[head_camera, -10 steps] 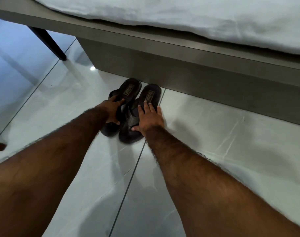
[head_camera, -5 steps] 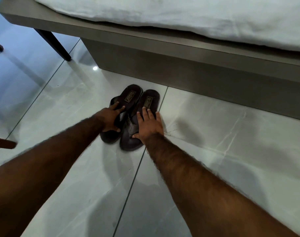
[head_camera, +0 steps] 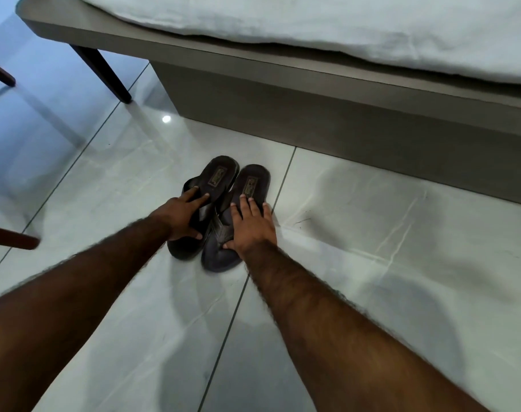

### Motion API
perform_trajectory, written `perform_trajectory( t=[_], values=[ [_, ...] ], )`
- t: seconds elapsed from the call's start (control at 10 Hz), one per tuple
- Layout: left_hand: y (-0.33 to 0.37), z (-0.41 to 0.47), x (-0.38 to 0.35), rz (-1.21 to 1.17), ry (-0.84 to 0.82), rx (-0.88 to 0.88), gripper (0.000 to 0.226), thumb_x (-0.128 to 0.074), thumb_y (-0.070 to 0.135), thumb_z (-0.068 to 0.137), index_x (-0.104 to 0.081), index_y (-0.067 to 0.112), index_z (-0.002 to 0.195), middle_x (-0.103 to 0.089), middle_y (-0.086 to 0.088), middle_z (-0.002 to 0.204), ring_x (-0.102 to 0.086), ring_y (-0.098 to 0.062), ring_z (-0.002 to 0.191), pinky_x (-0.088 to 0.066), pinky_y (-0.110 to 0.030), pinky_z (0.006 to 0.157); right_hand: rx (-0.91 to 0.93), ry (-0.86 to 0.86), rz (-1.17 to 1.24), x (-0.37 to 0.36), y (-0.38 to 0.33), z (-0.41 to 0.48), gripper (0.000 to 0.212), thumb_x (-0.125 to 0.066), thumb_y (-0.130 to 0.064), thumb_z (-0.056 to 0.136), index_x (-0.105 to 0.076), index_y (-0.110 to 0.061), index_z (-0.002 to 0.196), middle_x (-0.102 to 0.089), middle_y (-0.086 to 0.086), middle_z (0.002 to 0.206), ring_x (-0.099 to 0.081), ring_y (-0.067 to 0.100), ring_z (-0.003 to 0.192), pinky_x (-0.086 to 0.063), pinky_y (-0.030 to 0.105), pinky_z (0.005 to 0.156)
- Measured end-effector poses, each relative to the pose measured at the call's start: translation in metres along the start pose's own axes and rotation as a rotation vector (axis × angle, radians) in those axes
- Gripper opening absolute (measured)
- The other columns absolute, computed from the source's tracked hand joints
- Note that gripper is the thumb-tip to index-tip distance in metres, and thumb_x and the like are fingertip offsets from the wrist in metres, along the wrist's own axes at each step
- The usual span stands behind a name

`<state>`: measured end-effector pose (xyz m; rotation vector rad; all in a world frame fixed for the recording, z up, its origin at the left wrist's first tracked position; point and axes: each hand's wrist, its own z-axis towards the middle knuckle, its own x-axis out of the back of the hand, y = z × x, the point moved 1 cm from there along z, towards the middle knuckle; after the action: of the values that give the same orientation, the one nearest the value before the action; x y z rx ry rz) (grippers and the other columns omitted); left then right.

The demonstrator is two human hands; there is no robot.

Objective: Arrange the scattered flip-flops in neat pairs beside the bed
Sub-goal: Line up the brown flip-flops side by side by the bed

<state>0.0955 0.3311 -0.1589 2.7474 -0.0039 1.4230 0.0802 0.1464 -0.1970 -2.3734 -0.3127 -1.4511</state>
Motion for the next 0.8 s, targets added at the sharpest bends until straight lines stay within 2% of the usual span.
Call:
perform_trajectory(
  t=[0.6,0.8],
  values=[
    [0.007,-0.004,0.005,0.026,-0.011,0.019,0.119,-0.087,0.039,0.068,-0.010,0.030,0.158,0.004,-0.004,0.167,-0.036,-0.041,0.140,-0.038,-0.045,0.114,-0.019,0.015,-0.001,-0.001,-0.001,0.002,0.108,-0.058,-0.069,0.087,-0.003,-0.019,0.164,0.006,0.009,0.172,0.001,0.027,0.159,0.002,0.052,0.127],
    [0.011,0.001,0.002,0.063,0.018,-0.023,0.120,-0.089,0.037,0.066,-0.013,0.022,0.158,-0.001,-0.013,0.167,-0.039,-0.042,0.140,-0.037,-0.042,0.114,-0.030,-0.012,0.050,0.003,0.000,-0.002,0.107,-0.064,-0.065,0.085,-0.011,-0.017,0.164,0.000,0.009,0.172,-0.002,0.028,0.159,0.003,0.056,0.125]
  ],
)
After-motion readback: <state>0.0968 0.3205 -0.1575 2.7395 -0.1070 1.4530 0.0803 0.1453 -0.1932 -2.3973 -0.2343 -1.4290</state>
